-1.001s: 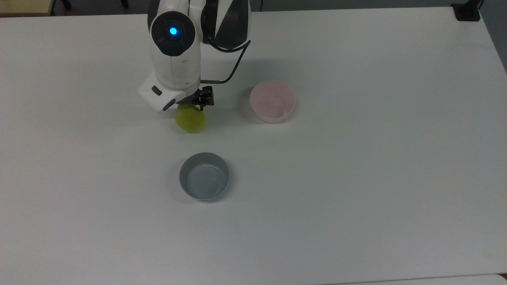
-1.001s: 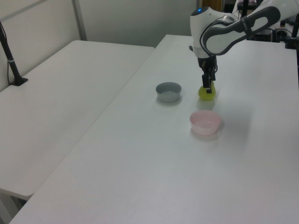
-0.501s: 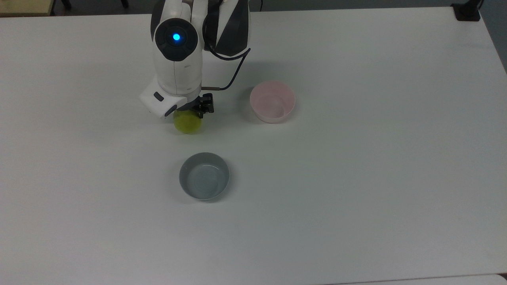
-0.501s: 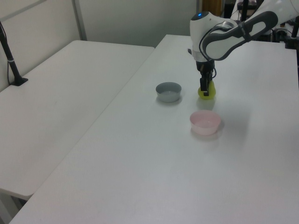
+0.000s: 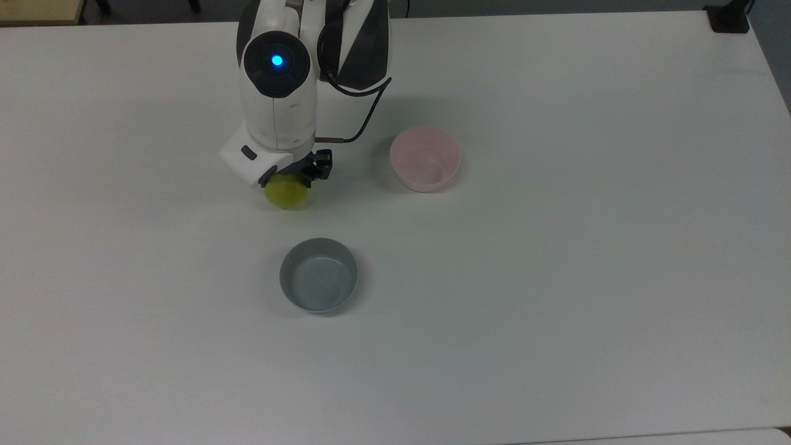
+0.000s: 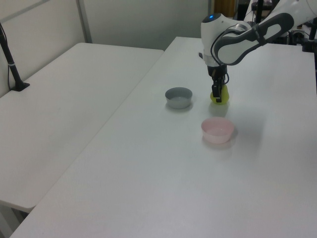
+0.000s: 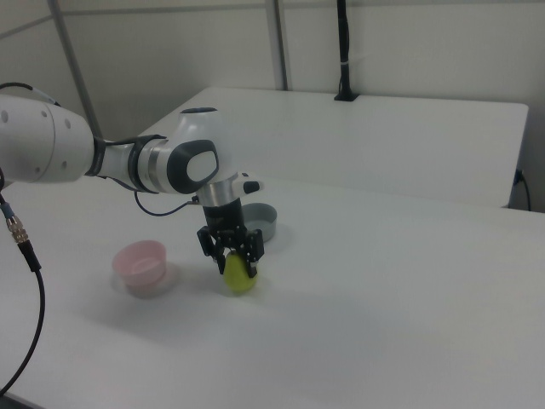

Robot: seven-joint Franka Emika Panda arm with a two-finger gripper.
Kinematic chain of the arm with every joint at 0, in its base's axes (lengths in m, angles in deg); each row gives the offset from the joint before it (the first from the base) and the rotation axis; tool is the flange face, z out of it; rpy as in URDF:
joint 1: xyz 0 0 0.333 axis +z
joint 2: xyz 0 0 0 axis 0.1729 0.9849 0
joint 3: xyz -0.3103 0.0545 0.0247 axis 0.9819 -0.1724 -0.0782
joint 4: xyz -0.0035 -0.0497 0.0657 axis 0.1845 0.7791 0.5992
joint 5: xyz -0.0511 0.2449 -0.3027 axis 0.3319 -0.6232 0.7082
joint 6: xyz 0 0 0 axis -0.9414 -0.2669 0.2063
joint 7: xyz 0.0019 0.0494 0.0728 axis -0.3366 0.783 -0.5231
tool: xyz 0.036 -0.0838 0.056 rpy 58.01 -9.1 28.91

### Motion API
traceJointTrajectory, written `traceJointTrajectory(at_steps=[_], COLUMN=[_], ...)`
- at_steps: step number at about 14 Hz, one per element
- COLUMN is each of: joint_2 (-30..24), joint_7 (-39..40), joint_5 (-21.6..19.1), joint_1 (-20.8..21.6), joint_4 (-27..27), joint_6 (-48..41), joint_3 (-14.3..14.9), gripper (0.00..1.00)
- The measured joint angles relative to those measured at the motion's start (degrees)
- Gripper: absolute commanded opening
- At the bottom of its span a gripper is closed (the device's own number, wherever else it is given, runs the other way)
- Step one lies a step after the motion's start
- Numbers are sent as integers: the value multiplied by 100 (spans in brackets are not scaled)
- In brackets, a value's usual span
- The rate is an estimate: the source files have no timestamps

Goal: Place the pear in the bowl
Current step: 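Lift the pear and carry it toward the pink bowl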

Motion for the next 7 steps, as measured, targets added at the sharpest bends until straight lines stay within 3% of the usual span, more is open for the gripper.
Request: traceJointTrajectory(at_steps=[3,7], joint_2=[-262,-1098], joint_7=[0,140], joint_5=[0,-1], joint_1=[-12,-34], joint_4=[-56,-384], joint_6=[-224,-1140], joint_3=[10,101], gripper=[31,31])
